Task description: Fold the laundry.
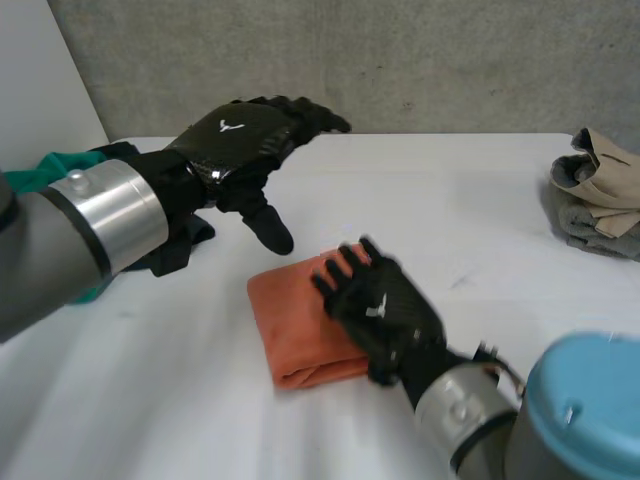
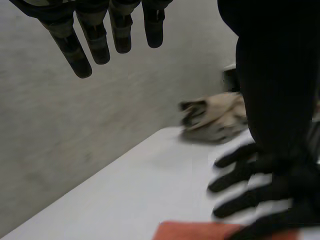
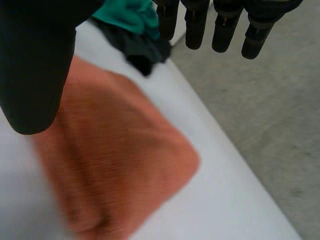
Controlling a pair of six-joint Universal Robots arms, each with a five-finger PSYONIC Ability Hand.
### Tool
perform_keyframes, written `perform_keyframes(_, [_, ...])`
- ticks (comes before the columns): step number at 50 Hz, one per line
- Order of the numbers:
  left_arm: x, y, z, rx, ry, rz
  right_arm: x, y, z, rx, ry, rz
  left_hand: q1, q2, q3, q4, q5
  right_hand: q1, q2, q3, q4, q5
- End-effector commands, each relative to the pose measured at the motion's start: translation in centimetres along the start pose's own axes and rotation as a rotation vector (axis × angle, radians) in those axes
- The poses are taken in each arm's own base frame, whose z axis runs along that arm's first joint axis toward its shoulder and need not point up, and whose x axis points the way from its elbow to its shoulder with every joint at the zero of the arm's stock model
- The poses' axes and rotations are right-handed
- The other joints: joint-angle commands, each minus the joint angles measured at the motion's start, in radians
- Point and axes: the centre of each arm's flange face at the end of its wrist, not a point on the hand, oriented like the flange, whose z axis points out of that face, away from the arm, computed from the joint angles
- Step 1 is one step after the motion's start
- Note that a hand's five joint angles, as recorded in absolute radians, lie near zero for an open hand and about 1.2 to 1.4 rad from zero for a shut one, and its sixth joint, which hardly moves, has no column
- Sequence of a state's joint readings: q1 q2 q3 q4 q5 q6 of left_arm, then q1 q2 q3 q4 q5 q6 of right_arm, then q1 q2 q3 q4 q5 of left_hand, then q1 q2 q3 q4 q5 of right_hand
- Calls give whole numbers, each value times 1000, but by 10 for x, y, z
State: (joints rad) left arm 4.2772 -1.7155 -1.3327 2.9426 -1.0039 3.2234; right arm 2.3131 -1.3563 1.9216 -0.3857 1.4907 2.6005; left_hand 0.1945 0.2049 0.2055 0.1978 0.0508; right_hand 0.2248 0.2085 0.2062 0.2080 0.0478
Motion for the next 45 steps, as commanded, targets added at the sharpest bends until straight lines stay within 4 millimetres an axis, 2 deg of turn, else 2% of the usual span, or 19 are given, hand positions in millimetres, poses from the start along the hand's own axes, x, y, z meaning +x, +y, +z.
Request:
perform_keyframes(1, [16,3,-7,-33,216,-66,-27,27,3,-27,-27,11,-20,-30,-31,-23,-51,-50,-34,-32,-33,-48])
perform_keyframes(9, [30,10,-6,-52,251,-73,-35,47,27,-6,6,-3,-20,-30,-31,-23,-51,-50,-34,-32,-33,-48])
perform_keyframes(15, [31,15,-3,-51,231,-65,-38,55,41,0,23,-35,-20,-30,-31,-23,-51,-50,-34,-32,-33,-48])
perform_keyframes(25, [28,17,-1,-46,215,-67,-34,56,56,28,56,-57,-20,-30,-31,-23,-51,-47,-31,-29,-30,-45])
perform_keyframes(33, [27,19,-1,-52,212,-74,-31,57,67,38,72,-53,-20,-30,-31,-23,-51,41,57,59,57,43])
perform_keyframes(37, [27,20,-1,-55,212,-77,-29,60,74,40,77,-52,-20,-30,-31,-23,-51,158,174,176,175,160])
perform_keyframes(41, [26,20,-2,-57,209,-79,-28,62,80,44,79,-52,-20,-30,-31,-23,-51,723,739,742,740,726])
perform_keyframes(42, [26,20,-2,-56,208,-79,-26,61,82,53,83,-48,-20,-30,-31,-23,-51,1062,1078,1081,1079,1064])
perform_keyframes(43, [26,19,-2,-56,208,-79,-25,59,83,58,86,-48,-20,-30,-31,-23,-51,1170,1187,1189,1187,1173])
perform_keyframes(45, [25,19,-2,-55,206,-78,-22,58,84,70,90,-45,-20,-30,-31,-23,-51,1171,1188,1190,1188,1174])
